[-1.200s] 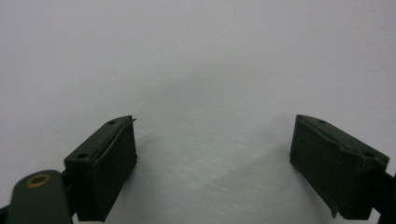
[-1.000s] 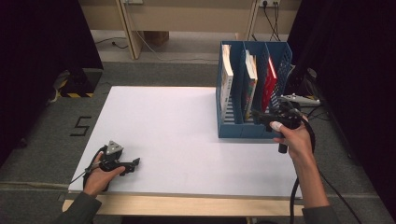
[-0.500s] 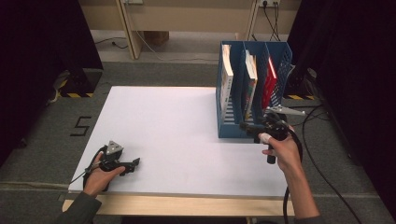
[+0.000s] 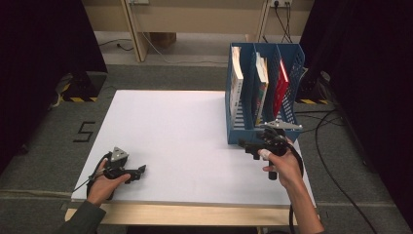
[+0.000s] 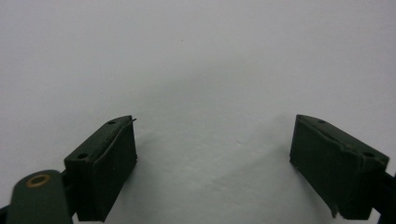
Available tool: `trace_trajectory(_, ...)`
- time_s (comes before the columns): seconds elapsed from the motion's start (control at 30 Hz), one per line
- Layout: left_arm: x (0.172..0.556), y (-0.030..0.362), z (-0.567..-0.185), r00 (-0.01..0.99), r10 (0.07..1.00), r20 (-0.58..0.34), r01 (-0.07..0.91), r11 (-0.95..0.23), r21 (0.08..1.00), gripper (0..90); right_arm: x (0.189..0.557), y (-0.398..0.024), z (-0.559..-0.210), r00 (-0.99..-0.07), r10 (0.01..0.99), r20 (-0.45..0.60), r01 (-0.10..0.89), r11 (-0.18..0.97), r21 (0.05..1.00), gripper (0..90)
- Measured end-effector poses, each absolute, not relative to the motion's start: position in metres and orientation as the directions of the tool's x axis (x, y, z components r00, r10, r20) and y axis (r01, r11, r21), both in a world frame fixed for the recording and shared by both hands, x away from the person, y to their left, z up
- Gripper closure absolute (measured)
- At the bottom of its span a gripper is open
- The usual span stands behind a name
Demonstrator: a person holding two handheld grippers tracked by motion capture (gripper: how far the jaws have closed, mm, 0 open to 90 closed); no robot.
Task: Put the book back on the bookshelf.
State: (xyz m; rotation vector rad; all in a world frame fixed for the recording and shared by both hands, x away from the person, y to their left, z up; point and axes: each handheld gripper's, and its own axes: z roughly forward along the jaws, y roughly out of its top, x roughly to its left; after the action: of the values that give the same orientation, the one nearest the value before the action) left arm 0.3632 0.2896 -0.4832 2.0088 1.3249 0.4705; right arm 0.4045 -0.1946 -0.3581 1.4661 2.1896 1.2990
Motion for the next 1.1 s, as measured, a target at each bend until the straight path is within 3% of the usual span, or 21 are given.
trace_trajectory(0.4, 0.363, 0.29, -0.483, 0.418, 0.906, -0.066, 0.662, -0.254, 0.705, 13.7, 0.389, -0.183, -0.382, -0.517, 0.796, 0.314, 0.66, 0.137, 0.739, 17.5)
trace_trajectory(1.1, 0.363, 0.29, -0.483, 0.419, 0.906, -0.067, 0.662, -0.254, 0.705, 13.6, 0.368, -0.178, -0.419, -0.55, 0.795, 0.256, 0.662, 0.228, 0.714, 17.8)
